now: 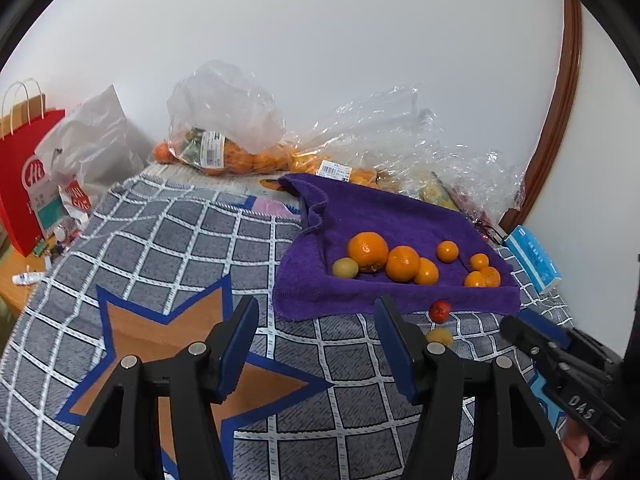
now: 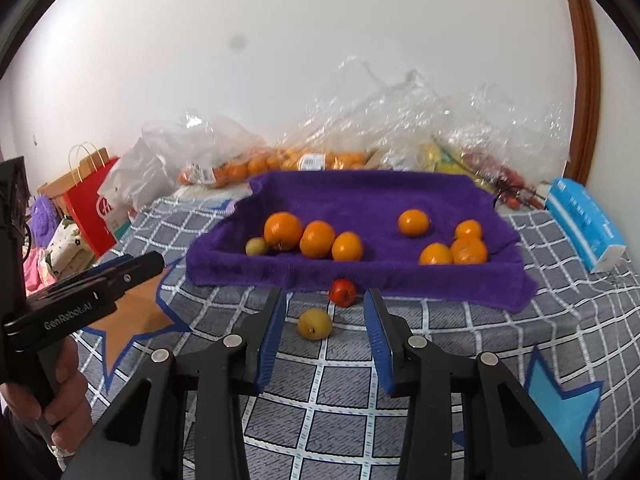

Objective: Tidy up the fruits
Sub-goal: 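Withdraw both grippers from the towel toward the loose small fruits, then grasp the small green fruit beside the towel with the right gripper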

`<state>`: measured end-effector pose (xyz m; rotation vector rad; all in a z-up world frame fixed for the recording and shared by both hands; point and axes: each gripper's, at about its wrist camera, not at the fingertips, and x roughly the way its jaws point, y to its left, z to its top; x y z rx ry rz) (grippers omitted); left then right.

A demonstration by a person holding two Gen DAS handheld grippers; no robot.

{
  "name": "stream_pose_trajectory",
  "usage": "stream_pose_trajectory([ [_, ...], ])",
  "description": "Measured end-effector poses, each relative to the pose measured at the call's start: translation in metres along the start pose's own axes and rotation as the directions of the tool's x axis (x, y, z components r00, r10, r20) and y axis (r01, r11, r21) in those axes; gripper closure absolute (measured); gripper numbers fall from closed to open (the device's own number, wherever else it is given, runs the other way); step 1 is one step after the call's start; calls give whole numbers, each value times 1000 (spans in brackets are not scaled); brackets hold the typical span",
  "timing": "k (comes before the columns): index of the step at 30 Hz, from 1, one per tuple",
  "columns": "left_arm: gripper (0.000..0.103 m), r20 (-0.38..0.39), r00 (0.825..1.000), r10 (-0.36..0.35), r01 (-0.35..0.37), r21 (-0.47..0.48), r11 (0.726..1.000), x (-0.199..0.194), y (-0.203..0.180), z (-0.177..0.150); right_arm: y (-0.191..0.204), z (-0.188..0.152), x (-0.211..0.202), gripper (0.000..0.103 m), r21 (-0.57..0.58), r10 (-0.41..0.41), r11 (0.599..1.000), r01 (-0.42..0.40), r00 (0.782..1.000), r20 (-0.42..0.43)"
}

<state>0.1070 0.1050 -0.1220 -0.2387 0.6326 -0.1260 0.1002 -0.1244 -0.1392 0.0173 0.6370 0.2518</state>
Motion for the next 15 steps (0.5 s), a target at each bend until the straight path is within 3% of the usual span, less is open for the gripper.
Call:
stream_pose_trajectory([
  [10,45,-44,998,37,-37,8,999,17,5,-14,-4,-12,30,64,-20,-5,1000,3,997,-76],
  [15,45,-58,996,74,-76,-21,997,22,15,-15,-6,-14,43,64,-12,35,999,-37,993,-112],
])
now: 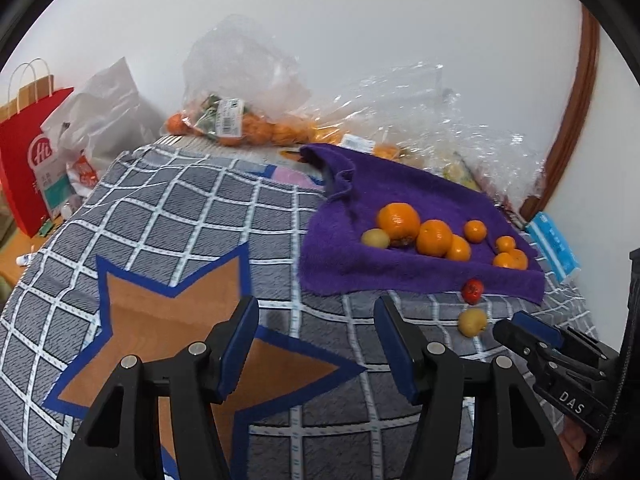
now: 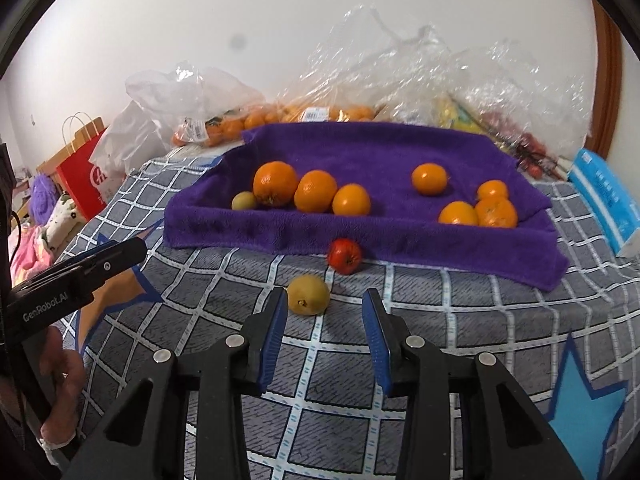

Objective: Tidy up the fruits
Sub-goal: 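Grasp the small green fruit beside the towel with the right gripper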

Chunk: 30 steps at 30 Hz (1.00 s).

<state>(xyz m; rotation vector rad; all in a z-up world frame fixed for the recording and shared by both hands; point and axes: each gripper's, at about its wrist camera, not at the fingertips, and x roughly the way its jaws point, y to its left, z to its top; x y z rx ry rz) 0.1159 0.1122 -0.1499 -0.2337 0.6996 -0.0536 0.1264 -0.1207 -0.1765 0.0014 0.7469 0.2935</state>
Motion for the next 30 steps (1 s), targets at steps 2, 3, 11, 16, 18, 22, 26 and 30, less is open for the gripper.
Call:
stream_pose_trajectory([
  [2,45,-14,1000,2,-2,-21,1000,3,4,1,1,1,6,65,-5,-4,1000,4,1000,-11],
  [3,45,-20,1000,-5,5,-29,1000,4,6,1,0,2,8,65,-4,2,1000,-2,1000,-14],
  [11,45,-42,999,-1,-2,-57,998,10,10,0,7,8,27,67,-29,26,999,-28,998,-64],
  [16,49,-60,998,9,-12,-33,999,15,5,-2,11,6,34,75,-48,12,999,-16,996,-86],
  [18,51,-62,998,9,-11,-21,1000,16,3,-3,12,5,32,75,-50,3,999,-7,997,-82],
  [22,57,-70,998,-1,0,-7,1000,17,-1,-4,9,4,23,75,-40,26,999,-28,999,-39],
  [26,58,-62,998,-5,5,-2,1000,15,-2,-5,1,3,10,75,-4,47,999,-47,999,24],
  [30,60,-51,999,-16,15,-17,1000,14,-1,-4,-1,4,5,75,8,37,999,-38,998,54],
])
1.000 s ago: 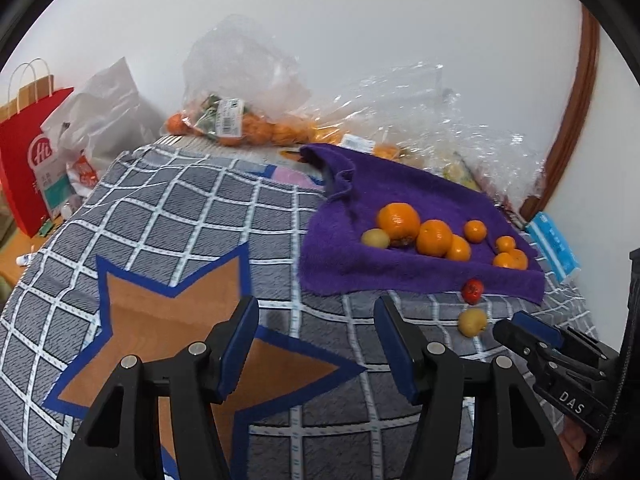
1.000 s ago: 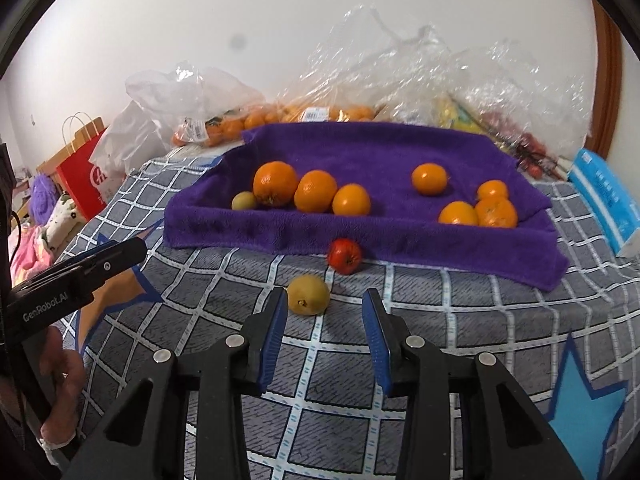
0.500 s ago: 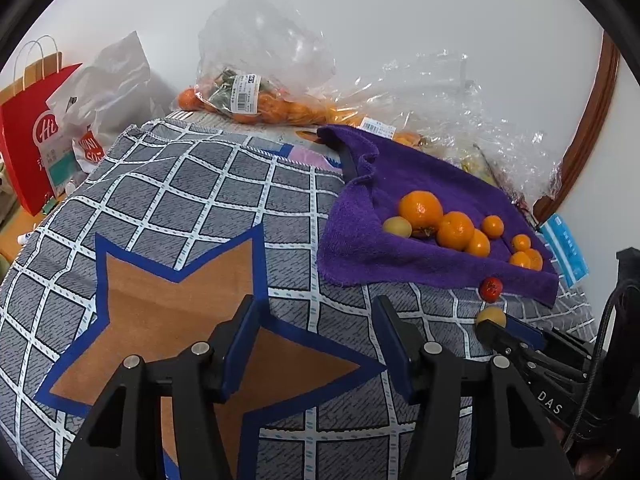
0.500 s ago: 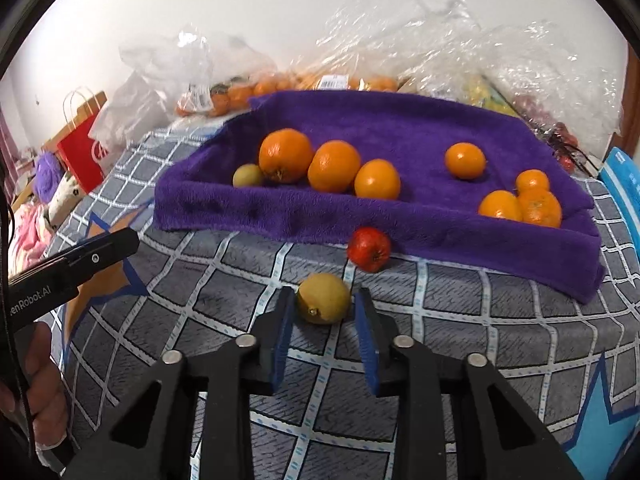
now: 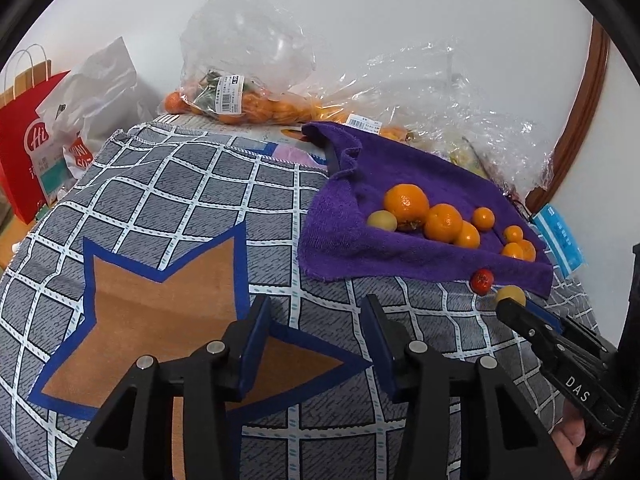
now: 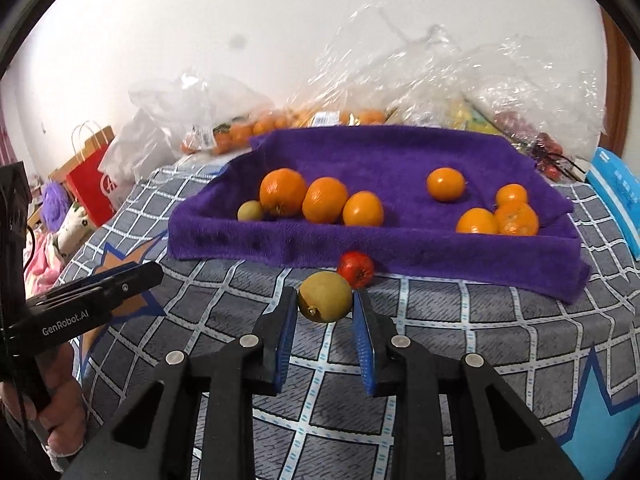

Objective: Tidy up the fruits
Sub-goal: 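Grasp the small green fruit beside the towel with the right gripper, then lift the green fruit with the right gripper while the left gripper approaches the red fruit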

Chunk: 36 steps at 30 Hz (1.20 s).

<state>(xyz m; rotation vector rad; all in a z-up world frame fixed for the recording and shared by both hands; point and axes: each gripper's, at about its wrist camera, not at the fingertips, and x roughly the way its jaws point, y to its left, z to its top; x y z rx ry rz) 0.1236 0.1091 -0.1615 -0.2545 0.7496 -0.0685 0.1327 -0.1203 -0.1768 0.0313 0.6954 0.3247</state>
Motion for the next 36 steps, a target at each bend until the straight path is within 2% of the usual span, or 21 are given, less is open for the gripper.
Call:
stream_pose_trajectory([
  [6,60,0,1000,-22,22,-46,999,2,7,0,4,-1,-2,75,-21,-14,1000,14,1000,20],
  [14,62,2,999,-53,53,-69,996,3,7,-1,-3,-2,-12,75,14,-14,1000,13,998,65],
  [22,62,-9,996,-93,93,41,995,0,-13,-4,6,-5,-15,75,-33,-22,999,24,998,61],
  [31,64,-30,993,-117,118,39,992,2,-12,-5,7,-7,-19,75,-39,-6,999,9,998,68],
  [36,64,-16,991,-131,132,59,990,-1,-15,-6,8,-9,-21,75,-48,-10,999,13,998,65],
])
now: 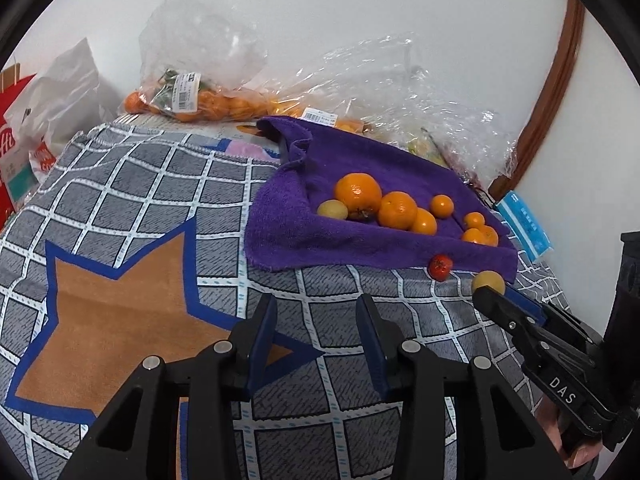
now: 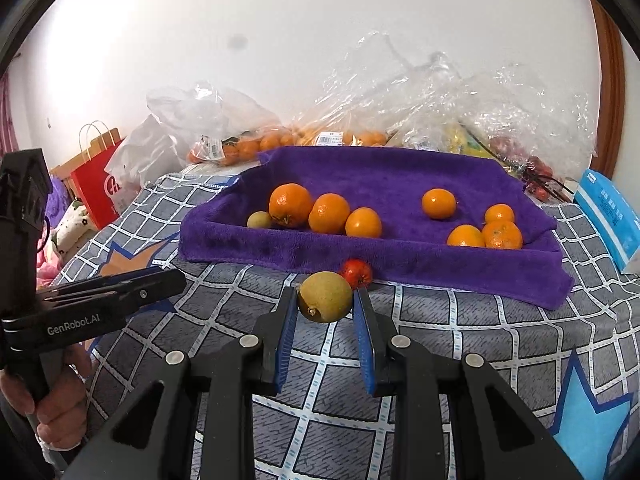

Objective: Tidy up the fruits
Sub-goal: 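Lift the green fruit with the right gripper while the left gripper approaches the red fruit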

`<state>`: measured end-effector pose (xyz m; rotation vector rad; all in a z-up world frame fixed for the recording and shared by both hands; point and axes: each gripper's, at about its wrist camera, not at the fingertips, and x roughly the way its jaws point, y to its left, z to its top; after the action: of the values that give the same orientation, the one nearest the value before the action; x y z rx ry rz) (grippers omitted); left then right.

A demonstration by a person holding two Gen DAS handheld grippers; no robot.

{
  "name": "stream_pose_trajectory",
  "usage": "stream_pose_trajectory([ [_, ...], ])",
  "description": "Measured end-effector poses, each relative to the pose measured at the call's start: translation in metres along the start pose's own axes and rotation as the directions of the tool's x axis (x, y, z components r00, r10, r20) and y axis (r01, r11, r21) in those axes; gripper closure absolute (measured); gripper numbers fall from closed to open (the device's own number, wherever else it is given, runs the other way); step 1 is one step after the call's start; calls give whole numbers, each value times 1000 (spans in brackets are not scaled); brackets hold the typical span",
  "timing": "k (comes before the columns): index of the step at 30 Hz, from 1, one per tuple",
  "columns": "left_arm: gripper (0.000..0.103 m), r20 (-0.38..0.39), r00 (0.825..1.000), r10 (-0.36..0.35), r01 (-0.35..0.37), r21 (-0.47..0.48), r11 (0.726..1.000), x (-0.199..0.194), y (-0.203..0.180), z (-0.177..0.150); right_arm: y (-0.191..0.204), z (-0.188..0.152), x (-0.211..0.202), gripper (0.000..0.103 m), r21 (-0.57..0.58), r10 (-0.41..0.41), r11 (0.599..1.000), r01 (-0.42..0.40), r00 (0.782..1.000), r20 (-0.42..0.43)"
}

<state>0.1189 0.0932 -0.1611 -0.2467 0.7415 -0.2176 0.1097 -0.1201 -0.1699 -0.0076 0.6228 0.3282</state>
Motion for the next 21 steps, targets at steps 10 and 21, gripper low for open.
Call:
stream_pose_trajectory([
  [10,66,-7,1000,-17,18,27,999,-13,-23,3,-11,-6,-40,75,-51,-45,998,46,999,24],
  [21,66,-69,998,-8,15,92,996,6,-72,6,-63,-26,-72,75,34,-135,990,135,991,1],
])
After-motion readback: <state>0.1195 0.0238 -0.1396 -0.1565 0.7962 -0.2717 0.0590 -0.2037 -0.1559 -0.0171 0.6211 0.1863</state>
